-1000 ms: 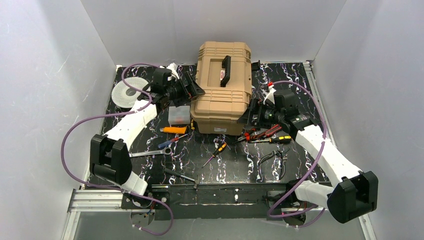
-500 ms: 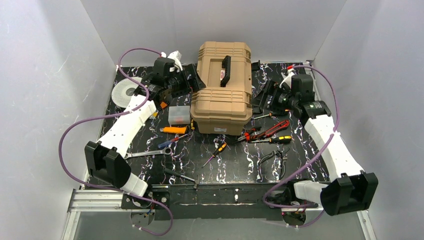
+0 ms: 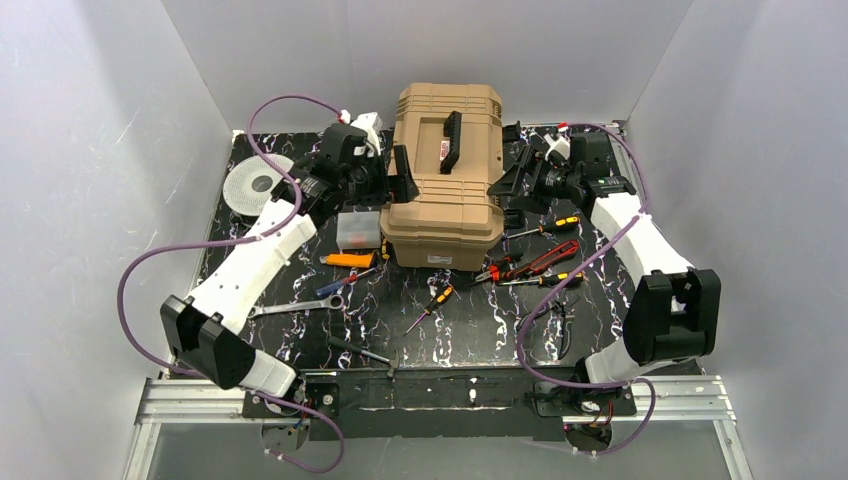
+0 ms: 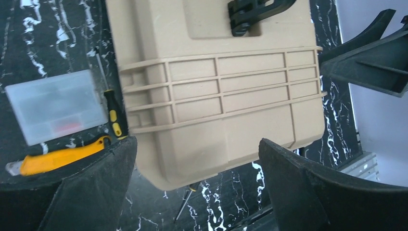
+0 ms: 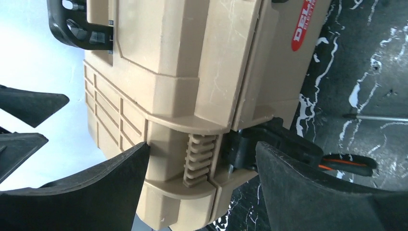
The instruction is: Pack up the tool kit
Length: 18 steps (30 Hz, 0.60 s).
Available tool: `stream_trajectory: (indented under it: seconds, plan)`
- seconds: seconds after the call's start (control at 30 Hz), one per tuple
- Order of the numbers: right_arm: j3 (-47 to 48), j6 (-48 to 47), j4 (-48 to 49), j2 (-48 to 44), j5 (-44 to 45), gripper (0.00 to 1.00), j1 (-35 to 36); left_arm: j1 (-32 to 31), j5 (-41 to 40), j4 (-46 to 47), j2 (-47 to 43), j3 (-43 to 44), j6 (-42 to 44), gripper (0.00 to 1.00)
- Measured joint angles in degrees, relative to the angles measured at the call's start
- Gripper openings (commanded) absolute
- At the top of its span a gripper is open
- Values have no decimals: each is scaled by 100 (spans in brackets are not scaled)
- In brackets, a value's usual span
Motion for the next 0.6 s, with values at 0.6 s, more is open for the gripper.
stream_trajectory:
  seconds: [0.6]
  plan:
    - [-2024, 1054, 1908, -1497, 498, 87, 1040, 1626, 1342, 197, -352, -1259, -566, 98]
